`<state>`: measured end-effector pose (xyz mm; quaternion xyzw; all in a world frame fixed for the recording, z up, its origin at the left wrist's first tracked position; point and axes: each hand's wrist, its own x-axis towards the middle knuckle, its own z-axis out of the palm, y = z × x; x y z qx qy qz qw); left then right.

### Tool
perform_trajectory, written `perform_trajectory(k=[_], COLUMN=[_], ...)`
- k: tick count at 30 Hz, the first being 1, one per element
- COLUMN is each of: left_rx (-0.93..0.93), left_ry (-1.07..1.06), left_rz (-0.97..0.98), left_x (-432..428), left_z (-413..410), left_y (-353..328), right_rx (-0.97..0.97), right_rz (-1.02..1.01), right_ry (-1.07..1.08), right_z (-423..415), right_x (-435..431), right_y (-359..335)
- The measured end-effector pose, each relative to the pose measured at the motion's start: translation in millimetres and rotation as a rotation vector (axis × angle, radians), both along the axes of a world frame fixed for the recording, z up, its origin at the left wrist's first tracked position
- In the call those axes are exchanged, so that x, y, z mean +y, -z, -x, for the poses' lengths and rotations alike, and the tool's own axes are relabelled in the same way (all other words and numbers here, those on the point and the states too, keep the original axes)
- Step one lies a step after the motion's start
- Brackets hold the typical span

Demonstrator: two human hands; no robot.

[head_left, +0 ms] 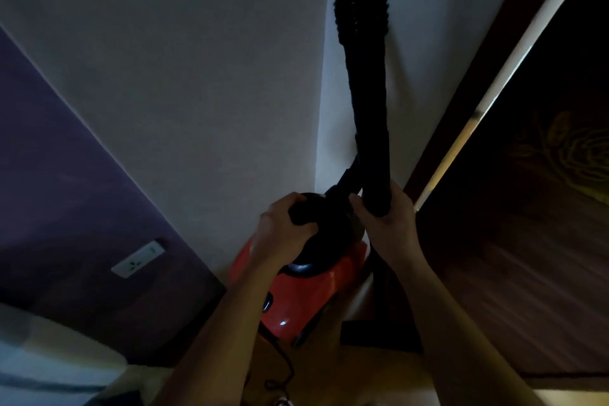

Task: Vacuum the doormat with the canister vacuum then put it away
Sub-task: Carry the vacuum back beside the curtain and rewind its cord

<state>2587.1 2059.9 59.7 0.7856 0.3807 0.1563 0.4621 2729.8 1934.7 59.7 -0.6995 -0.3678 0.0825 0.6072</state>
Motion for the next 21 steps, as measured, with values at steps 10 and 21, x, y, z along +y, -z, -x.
perform_trajectory(k=[10,21], left_rx=[-0.04,-0.029], left_ry=[0.012,0.448], left_rz=[-0.082,-0.02], left_x=[-19,-44], left_z=[-10,-39], left_y=[-47,-54], right_rx=[-0.063,-0.092], right_rz=[-0.047,-0.075], right_ry=[0.083,0.439], right_z=[-3,25], right_x=[-28,-91], right_y=[-23,-44])
